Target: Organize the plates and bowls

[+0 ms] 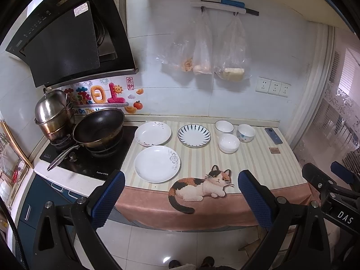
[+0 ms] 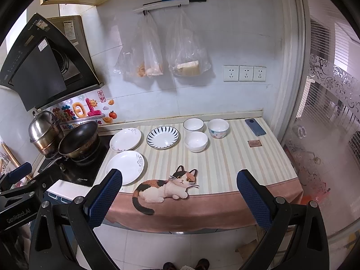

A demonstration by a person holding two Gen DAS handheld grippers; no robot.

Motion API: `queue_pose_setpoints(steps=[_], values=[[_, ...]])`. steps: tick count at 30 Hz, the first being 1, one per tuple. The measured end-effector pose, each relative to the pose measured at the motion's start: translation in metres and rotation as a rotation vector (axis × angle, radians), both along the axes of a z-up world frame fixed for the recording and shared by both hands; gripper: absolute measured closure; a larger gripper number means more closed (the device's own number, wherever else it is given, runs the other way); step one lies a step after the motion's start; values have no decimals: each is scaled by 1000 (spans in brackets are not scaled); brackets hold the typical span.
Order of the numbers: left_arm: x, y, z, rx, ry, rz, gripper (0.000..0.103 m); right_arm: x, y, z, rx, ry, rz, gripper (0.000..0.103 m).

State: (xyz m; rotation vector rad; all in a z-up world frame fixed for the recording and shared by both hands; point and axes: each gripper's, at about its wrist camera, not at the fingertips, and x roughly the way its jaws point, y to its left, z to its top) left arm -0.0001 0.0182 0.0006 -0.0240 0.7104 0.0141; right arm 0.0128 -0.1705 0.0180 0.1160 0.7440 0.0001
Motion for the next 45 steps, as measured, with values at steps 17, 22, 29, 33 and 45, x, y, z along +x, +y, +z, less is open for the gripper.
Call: queue_pose_setpoints(steps=[17, 22, 29, 33, 45], values=[[0, 3, 0, -1, -3, 2, 0, 6, 2, 4, 2, 0, 0, 0], [1, 4, 1, -2, -3, 2, 0, 9, 3, 4, 2, 0, 2, 0], [1, 3, -1, -1, -3, 0, 0, 11, 7, 4, 3, 0, -3, 0], [8, 10, -4, -5, -7, -10, 0, 13, 9, 1, 17, -8, -21, 0], [121, 100, -113, 46, 140, 104, 0, 120, 37, -121, 246, 178, 100, 0]])
